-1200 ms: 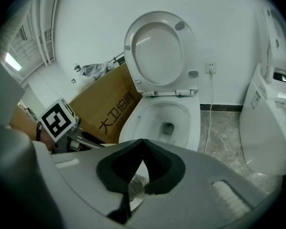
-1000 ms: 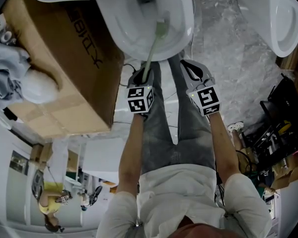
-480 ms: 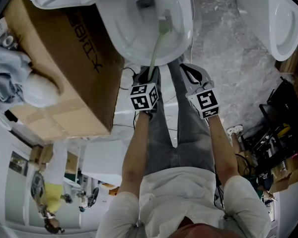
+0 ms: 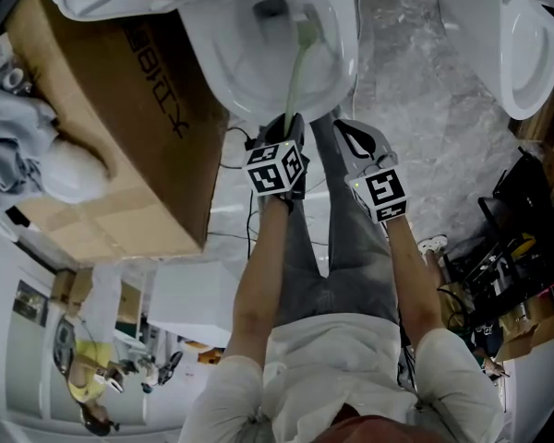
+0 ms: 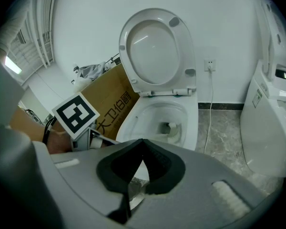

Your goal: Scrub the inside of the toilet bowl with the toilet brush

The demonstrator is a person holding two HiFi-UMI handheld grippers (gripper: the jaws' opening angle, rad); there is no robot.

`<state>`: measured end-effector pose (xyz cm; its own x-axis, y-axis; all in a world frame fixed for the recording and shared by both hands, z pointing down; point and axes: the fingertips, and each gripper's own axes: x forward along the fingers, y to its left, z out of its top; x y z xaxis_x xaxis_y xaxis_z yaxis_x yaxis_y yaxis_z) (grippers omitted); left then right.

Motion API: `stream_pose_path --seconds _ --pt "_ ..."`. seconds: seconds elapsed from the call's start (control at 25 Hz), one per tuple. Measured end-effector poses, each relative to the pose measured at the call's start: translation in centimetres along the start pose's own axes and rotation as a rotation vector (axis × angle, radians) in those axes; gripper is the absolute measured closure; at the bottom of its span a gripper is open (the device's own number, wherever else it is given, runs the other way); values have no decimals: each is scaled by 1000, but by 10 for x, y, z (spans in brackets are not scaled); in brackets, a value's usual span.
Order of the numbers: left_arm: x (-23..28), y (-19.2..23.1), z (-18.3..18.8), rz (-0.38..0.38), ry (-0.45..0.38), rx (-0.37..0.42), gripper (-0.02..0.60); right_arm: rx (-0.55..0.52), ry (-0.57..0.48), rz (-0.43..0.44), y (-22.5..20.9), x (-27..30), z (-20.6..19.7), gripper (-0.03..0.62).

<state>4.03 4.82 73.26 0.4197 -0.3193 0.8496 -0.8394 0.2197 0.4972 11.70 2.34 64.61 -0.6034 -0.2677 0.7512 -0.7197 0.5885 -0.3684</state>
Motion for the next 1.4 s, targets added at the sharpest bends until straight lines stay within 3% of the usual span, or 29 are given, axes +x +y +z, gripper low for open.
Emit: stream_pose_path --seconds 0.4,0.88,1.4 --pt "11 -2 36 20 -46 3 463 11 -6 -1 -6 2 5 591" --pt "2 9 101 169 -49 251 466 23 -8 -12 -13 2 10 591" --pt "9 35 128 213 26 269 466 27 -12 -25 -9 7 15 591"
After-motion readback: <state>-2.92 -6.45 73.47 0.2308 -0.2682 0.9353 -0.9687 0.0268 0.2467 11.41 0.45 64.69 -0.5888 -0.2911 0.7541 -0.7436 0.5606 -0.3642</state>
